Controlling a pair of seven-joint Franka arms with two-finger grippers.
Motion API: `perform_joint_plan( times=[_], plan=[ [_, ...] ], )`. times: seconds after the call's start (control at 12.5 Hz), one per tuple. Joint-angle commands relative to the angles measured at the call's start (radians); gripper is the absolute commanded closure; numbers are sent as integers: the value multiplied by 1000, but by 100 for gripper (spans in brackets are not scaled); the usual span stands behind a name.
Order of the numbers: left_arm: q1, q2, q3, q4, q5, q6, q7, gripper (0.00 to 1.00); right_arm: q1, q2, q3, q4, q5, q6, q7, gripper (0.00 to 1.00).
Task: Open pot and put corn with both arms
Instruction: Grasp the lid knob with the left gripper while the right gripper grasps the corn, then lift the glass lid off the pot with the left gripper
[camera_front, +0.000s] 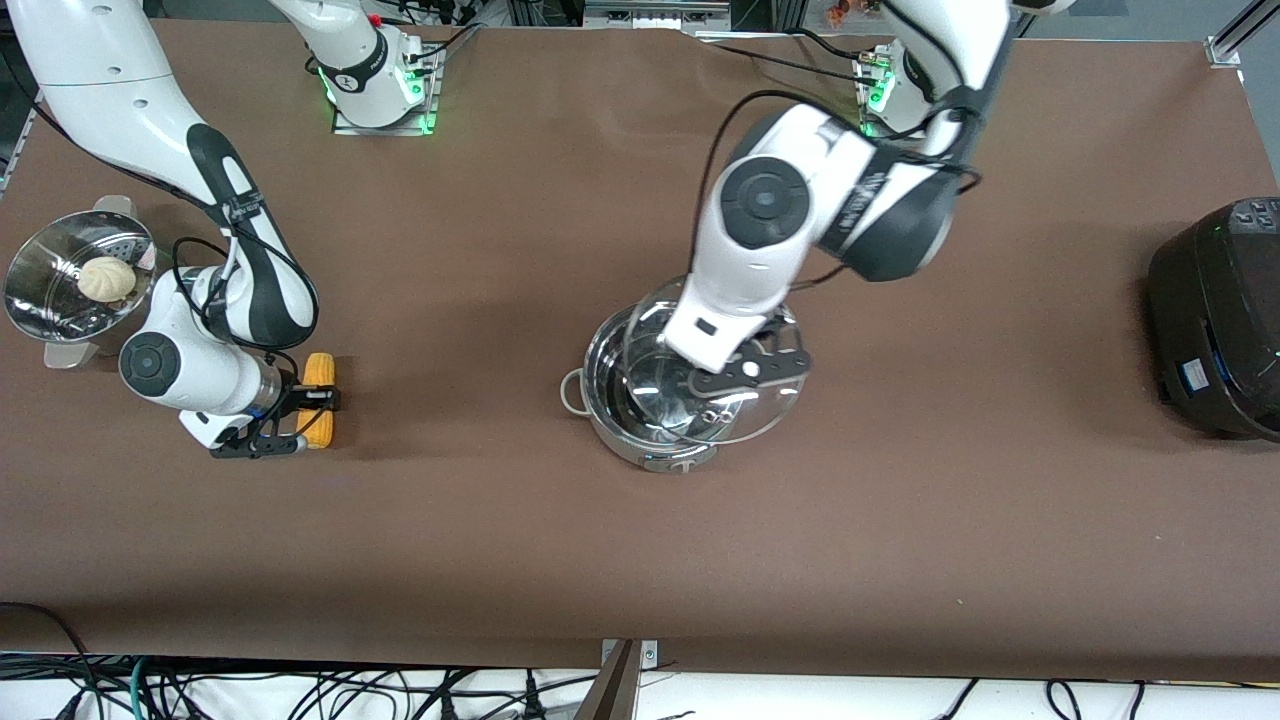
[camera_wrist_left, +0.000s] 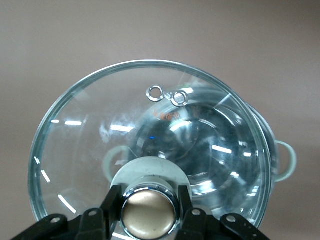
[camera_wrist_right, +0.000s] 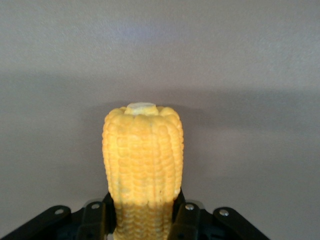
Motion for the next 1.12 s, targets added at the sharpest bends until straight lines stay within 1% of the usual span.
perform_joint_plan(
  times=[0.0,0.16,0.24,0.4,0.48,0.56,0.72,0.8,0.88,0.96,1.04],
  plan=[
    [95,-108,1,-111,5,-72,248,100,-4,-42,14,43,-5,-96,-7,58],
    [200,-221,-2,-246,5,-74,409,100,-2,-62,41,126,4,-203,-3,57],
    [252,-298,-2,-362,5,-59,483,100,-2,-62,46,173,24,-253,-2,57],
    [372,-447,-5,-601,3,53,656,100,7,-62,52,252,38,-323,0,57],
    [425,-496,-4,-698,3,100,721,100,10,-62,70,290,38,-360,13,57],
    [465,-522,-4,-769,3,140,756,100,13,-63,103,325,36,-400,67,57],
    [515,-529,-4,-856,5,214,787,100,30,-62,176,379,27,-454,212,57],
    [538,-529,-4,-899,5,258,807,100,59,-62,192,397,26,-454,258,57],
    [547,-524,-4,-936,5,298,822,100,106,-62,193,419,27,-454,298,57],
    [548,-519,-4,-990,5,367,822,100,157,-60,193,440,26,-454,338,57],
    [556,-506,-4,-1046,5,466,822,100,205,-51,193,465,27,-449,383,57]
  ],
)
